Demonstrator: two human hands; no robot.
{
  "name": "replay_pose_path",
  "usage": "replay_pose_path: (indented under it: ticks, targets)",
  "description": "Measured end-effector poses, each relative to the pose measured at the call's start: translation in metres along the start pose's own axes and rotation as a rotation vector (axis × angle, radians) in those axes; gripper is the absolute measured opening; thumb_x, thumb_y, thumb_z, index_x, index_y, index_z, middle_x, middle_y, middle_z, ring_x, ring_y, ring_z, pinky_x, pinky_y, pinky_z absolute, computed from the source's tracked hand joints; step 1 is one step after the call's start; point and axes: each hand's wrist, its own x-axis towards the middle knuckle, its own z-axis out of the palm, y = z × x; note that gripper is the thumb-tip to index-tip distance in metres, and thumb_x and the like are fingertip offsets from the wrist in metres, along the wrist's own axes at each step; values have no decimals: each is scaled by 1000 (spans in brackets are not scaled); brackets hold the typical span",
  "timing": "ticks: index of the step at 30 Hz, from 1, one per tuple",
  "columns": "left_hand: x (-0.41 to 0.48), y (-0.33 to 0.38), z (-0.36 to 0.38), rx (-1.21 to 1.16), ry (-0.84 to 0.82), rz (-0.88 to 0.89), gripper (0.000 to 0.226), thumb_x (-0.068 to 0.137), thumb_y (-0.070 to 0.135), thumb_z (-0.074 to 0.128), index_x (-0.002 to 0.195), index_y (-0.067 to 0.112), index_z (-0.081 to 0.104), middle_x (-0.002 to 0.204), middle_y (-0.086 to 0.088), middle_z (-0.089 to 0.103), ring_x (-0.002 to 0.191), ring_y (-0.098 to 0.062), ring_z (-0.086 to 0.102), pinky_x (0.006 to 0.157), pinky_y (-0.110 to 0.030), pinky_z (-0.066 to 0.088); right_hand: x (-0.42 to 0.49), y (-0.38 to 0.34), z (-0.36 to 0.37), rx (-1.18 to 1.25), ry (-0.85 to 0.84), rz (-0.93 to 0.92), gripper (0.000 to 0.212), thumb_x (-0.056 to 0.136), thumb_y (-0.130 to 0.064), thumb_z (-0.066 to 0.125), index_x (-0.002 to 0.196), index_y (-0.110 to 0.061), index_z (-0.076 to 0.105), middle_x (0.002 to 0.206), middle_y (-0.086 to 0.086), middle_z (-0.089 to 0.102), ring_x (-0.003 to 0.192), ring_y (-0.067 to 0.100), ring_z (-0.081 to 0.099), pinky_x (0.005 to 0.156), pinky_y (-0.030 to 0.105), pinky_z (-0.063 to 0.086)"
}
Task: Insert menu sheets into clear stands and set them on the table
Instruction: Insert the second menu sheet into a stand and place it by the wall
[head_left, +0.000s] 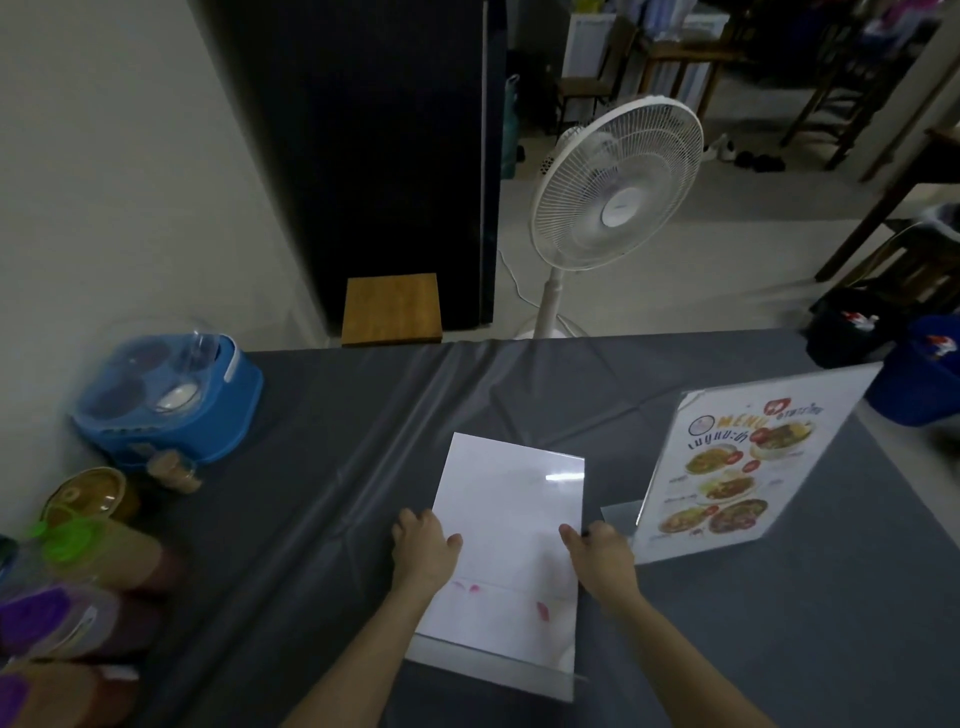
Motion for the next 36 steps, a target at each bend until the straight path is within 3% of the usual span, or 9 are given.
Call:
replay_pose_path:
  ticks: [3,9,14,18,21,27,29,33,36]
  targets:
    - [-2,1,0,-14,-6,-16,43,92,32,55,119,-1,49,134,-19,38,121,-32,41,99,-37,42,5,3,3,89,-7,74,35,92,-36,52,88,-1,55,83,11,56,75,24,52,53,24,34]
    - [-4,3,-6,-29,-55,-22,49,90,36,57,120,-1,49,134,-17,37,124,-33,39,100,-36,40,7,2,1,385,-101,192,34,95,-30,48,99,2,58,91,13,57,83,27,54,68,31,40]
    - [-8,2,-12,-63,-110,-38,54,87,38,59,123,-1,49,137,-17,36,128,-35,36,104,-38,38,0,-2,-6,508,-56,236,38,97,-25,44,65,-5,50,76,13,54,71,26,52,68,34,41]
    - [-17,11,-16,-52,-174,-15,53,88,41,54,122,0,50,137,-17,37,129,-32,36,104,-35,40,-11,-12,-18,624,-28,155,29,97,-25,38,91,-3,57,82,14,57,78,28,55,76,44,49]
    - [-31,32,-18,-108,-265,73,57,88,47,52,120,-1,51,134,-14,44,123,-29,46,95,-31,45,-19,-18,-24,773,-64,131,31,97,-29,37,85,-7,56,90,25,61,79,32,59,71,42,52]
    - [-57,76,-19,-212,-378,163,99,46,85,62,127,29,57,129,-3,59,111,-20,59,78,-32,58,-36,-37,-41,904,-138,59,47,99,-34,34,86,2,61,91,29,69,84,38,66,83,51,53]
    - [-57,81,-20,-192,-361,167,102,45,78,64,132,27,53,127,-7,60,107,-26,62,62,-33,61,-40,-44,-42,946,-205,-2,43,100,-29,35,84,-1,63,82,21,69,76,30,64,73,42,55]
    - [-74,82,-39,-168,-232,250,60,75,43,51,133,24,51,131,-7,63,123,-28,57,102,-36,49,-42,-56,-35,1068,-334,-64,36,100,-26,37,84,-4,62,62,7,65,53,17,61,49,25,52]
    - [-86,79,-54,-186,-131,251,40,93,16,43,132,14,53,132,-7,63,123,-24,58,105,-32,45,-47,-64,-30,1063,-424,-106,36,101,-25,34,91,-4,63,65,4,69,56,14,64,54,25,53]
